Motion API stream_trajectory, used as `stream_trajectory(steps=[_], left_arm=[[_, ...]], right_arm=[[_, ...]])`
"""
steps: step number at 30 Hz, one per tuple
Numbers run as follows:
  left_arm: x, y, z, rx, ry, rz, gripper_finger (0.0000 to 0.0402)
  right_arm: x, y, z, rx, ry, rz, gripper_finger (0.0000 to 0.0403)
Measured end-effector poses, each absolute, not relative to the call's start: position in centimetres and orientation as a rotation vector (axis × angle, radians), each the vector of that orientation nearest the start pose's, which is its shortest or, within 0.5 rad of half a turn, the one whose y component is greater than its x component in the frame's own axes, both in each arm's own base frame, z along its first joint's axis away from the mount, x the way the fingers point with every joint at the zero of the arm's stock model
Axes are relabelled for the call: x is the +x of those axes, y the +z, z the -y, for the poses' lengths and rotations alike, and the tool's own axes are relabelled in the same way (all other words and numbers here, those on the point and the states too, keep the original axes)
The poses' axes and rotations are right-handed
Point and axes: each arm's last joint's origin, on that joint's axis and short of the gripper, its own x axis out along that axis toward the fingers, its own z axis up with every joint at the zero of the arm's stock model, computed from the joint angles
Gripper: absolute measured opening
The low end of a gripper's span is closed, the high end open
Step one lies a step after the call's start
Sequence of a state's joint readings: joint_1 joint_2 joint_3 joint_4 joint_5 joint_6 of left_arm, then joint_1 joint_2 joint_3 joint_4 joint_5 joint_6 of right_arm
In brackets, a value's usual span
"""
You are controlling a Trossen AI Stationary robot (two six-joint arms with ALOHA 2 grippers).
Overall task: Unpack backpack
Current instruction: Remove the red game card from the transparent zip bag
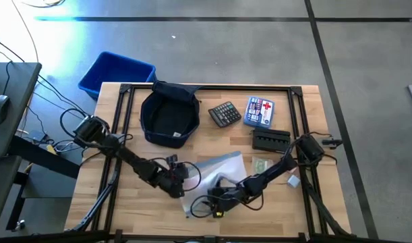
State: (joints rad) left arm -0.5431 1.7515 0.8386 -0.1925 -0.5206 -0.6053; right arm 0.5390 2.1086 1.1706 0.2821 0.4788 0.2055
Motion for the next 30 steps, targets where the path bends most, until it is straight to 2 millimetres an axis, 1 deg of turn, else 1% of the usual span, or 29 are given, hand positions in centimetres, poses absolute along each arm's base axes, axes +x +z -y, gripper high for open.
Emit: stream_trajectory(steps=[7, 10, 13, 17, 21, 24, 27, 30], left_arm=[[26.6, 12.4, 15.4, 0.03, 0.251, -0.877, 0.0], [26.6, 12.5, 15.5, 0.029, 0.25, -0.865, 0.0], [26.9, 12.6, 15.6, 0.034, 0.238, -0.84, 0.0], [27.5, 12.4, 15.7, 0.031, 0.219, -0.814, 0.0], [28.2, 11.0, 15.4, -0.004, 0.185, -0.852, 0.0], [29.1, 10.3, 15.3, -0.058, 0.159, -0.842, 0.0], [29.7, 10.3, 15.3, -0.083, 0.112, -0.809, 0.0], [30.0, 10.5, 15.6, -0.034, 0.043, -0.772, 0.0]], right_arm=[[36.6, 11.3, -21.1, -0.139, -0.017, -0.56, 0.0286], [36.7, 11.3, -20.9, -0.149, -0.048, -0.556, 0.0286], [37.0, 11.3, -20.3, -0.162, -0.05, -0.561, 0.0286], [37.5, 10.9, -19.5, -0.149, -0.042, -0.576, 0.0286], [37.6, 11.0, -19.6, -0.127, -0.01, -0.569, 0.0286], [37.6, 11.0, -19.7, -0.111, 0.031, -0.575, 0.0286], [37.6, 10.9, -19.8, -0.104, 0.065, -0.59, 0.0286], [37.5, 10.8, -19.8, -0.106, 0.078, -0.609, 0.0286]])
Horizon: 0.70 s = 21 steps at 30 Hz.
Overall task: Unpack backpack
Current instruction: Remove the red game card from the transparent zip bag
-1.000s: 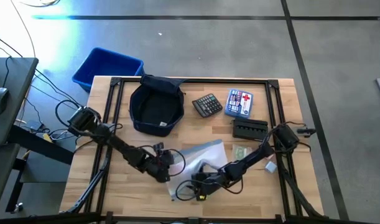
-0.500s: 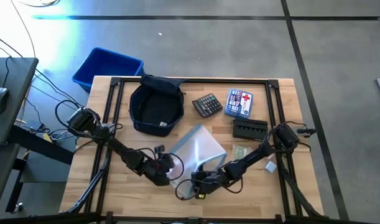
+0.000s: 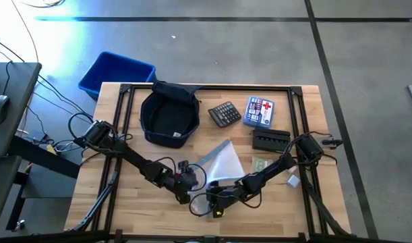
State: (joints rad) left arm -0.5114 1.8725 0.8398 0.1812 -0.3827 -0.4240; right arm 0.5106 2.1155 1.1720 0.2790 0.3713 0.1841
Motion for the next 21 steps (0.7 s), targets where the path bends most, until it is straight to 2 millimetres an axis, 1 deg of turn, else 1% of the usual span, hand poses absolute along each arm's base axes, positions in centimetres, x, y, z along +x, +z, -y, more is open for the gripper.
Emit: stream_trajectory(steps=[2, 4, 7, 11, 16, 18, 21], left_arm=[[30.2, 10.7, 15.9, -0.012, -0.022, -0.751, 0.0], [30.2, 10.8, 16.0, -0.004, -0.042, -0.739, 0.0], [30.2, 10.7, 15.9, 0.0, -0.026, -0.751, 0.0], [29.9, 10.5, 15.7, 0.016, 0.003, -0.778, 0.0], [29.6, 10.3, 15.5, 0.032, 0.048, -0.816, 0.0], [29.5, 10.3, 15.4, 0.027, 0.066, -0.832, 0.0], [29.2, 10.1, 15.2, 0.043, 0.089, -0.86, 0.0]], right_arm=[[37.5, 10.8, -19.8, -0.103, 0.088, -0.614, 0.0286], [37.4, 10.7, -19.9, -0.081, 0.107, -0.624, 0.0286], [37.5, 9.9, -19.8, -0.033, 0.109, -0.653, 0.0286], [38.0, 8.1, -19.5, 0.011, 0.13, -0.693, 0.0286], [37.9, 7.6, -19.5, 0.008, 0.145, -0.706, 0.0283], [37.9, 7.8, -19.5, 0.004, 0.152, -0.71, 0.0273], [37.6, 8.1, -19.7, -0.013, 0.155, -0.727, 0.0237]])
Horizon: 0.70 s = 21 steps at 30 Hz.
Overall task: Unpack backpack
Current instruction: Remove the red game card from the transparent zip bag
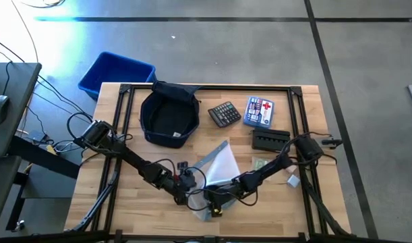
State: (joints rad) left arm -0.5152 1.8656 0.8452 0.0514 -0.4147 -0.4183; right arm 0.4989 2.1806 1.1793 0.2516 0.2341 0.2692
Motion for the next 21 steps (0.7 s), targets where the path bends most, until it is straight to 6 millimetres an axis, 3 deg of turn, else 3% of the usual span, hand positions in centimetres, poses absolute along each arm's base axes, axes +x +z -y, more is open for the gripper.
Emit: stream_trajectory(steps=[6, 9, 21], left_arm=[[28.6, 9.8, 15.0, 0.099, 0.127, -0.912, 0.0], [28.4, 9.7, 14.8, 0.112, 0.15, -0.933, 0.0], [27.8, 9.5, 14.9, 0.156, 0.183, -0.956, 0.0]], right_arm=[[36.5, 9.0, -20.3, 0.002, 0.159, -0.783, 0.0138], [35.7, 9.9, -20.9, -0.007, 0.176, -0.8, 0.0107], [33.6, 10.7, -22.6, -0.065, 0.067, -0.806, 0.0088]])
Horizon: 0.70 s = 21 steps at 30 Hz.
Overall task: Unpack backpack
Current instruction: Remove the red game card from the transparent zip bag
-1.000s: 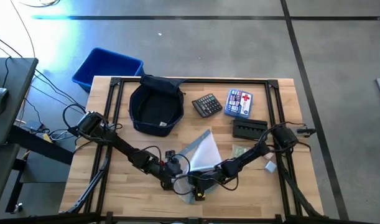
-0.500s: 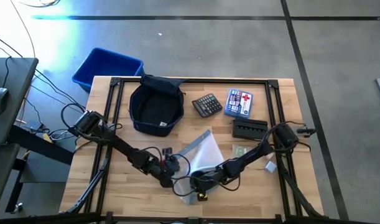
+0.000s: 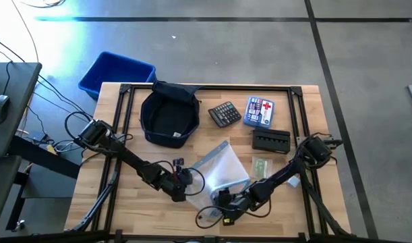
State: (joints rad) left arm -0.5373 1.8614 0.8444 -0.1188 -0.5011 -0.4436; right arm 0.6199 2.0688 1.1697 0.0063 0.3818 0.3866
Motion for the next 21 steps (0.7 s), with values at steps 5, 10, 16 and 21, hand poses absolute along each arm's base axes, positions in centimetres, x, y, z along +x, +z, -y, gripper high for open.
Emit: stream_trajectory(steps=[5, 10, 16, 21], left_arm=[[27.7, 9.5, 14.9, 0.158, 0.183, -0.96, 0.0], [27.7, 9.5, 14.9, 0.16, 0.181, -0.966, 0.0], [27.6, 9.5, 14.9, 0.16, 0.178, -0.968, 0.0], [27.6, 9.5, 15.0, 0.159, 0.174, -0.969, 0.0]], right_arm=[[33.4, 11.9, -22.4, -0.05, 0.061, -0.795, 0.0087], [33.4, 13.9, -22.2, -0.032, 0.047, -0.743, 0.0109], [34.0, 14.6, -21.0, -0.039, 0.06, -0.747, 0.0201], [34.2, 13.9, -19.3, 0.022, 0.156, -0.909, 0.029]])
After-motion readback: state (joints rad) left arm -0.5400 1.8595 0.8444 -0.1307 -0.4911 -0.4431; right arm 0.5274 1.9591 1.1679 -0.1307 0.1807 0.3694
